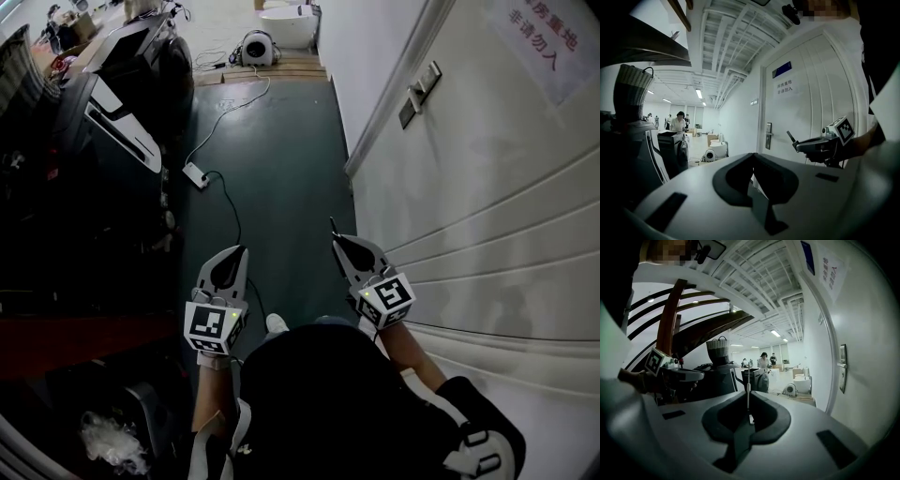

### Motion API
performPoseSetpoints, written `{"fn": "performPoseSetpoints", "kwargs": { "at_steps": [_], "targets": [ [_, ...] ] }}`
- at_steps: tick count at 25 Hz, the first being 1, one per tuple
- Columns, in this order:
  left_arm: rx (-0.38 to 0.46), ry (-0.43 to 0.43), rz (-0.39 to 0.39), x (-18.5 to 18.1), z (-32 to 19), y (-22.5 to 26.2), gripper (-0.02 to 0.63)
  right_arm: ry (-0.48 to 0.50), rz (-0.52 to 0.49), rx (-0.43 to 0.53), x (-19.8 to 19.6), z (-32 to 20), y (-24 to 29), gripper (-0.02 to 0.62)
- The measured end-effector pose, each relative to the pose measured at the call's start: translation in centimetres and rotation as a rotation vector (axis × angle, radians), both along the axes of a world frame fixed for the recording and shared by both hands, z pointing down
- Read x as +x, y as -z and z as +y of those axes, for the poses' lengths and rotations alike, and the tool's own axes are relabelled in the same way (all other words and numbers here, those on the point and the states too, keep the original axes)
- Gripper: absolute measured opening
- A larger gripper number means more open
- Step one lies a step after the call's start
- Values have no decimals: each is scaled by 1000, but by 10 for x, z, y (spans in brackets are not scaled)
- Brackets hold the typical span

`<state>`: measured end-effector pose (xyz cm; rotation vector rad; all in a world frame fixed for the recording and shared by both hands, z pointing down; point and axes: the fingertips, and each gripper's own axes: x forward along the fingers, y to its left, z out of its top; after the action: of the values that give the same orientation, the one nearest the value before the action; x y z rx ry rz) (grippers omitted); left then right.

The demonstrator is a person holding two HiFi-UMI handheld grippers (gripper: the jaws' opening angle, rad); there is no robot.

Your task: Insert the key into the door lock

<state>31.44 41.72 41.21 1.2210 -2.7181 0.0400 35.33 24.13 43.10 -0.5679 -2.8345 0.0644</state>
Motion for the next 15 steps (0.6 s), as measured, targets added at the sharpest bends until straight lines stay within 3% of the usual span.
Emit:
{"fn": "performPoseSetpoints", "kwargs": {
  "at_steps": [8,15],
  "targets": [
    [-38,-25,23,-44,40,-21,9,-18,2,42,-43,31,-6,32],
    [-57,-35,44,-95,37,-32,9,-27,12,28,-95,31,-17,32]
  ]
}}
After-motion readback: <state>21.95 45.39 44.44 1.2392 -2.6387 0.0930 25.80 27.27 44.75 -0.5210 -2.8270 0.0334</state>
